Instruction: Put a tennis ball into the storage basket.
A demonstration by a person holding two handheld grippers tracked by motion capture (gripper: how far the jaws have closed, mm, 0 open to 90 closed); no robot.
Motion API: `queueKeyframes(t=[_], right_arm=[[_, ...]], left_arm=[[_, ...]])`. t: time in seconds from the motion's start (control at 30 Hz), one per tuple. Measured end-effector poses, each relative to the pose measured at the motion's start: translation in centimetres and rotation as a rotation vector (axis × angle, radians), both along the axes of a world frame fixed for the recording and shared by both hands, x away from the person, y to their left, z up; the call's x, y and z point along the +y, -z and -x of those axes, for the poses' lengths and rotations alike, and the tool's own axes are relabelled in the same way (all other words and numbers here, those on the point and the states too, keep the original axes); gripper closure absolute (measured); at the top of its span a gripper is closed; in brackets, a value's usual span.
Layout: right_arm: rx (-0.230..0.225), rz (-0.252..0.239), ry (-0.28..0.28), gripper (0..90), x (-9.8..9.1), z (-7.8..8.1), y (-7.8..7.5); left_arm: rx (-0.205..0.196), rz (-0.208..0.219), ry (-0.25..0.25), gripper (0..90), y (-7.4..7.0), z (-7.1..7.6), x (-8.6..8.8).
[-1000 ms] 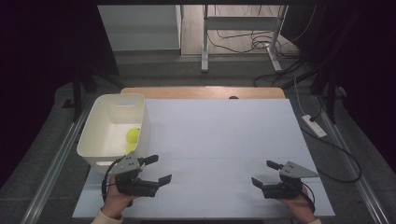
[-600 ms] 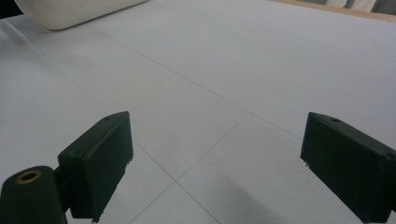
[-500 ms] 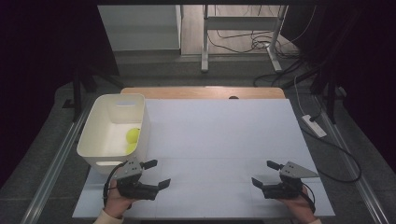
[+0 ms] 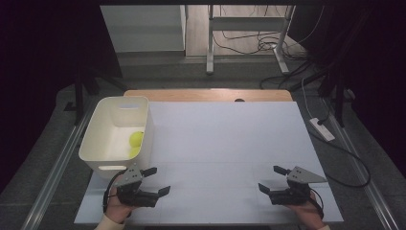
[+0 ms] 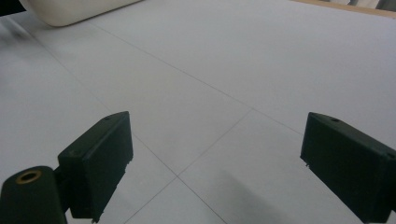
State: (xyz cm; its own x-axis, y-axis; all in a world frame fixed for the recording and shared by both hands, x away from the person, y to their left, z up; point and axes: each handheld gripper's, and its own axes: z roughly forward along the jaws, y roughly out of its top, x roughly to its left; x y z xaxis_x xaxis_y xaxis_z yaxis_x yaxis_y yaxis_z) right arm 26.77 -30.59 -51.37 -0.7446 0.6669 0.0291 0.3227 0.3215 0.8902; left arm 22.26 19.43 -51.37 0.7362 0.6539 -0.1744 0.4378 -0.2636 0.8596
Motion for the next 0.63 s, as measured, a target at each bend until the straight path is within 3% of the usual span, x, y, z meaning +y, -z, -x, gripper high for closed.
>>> queueKeyframes(t=[0.63], right_arm=[[-0.002, -0.012, -0.012, 9.1, -0.11, 0.14, -0.06]], left_arm=[[0.01, 0.008, -0.004, 14.4, 0.07, -0.31, -0.18]])
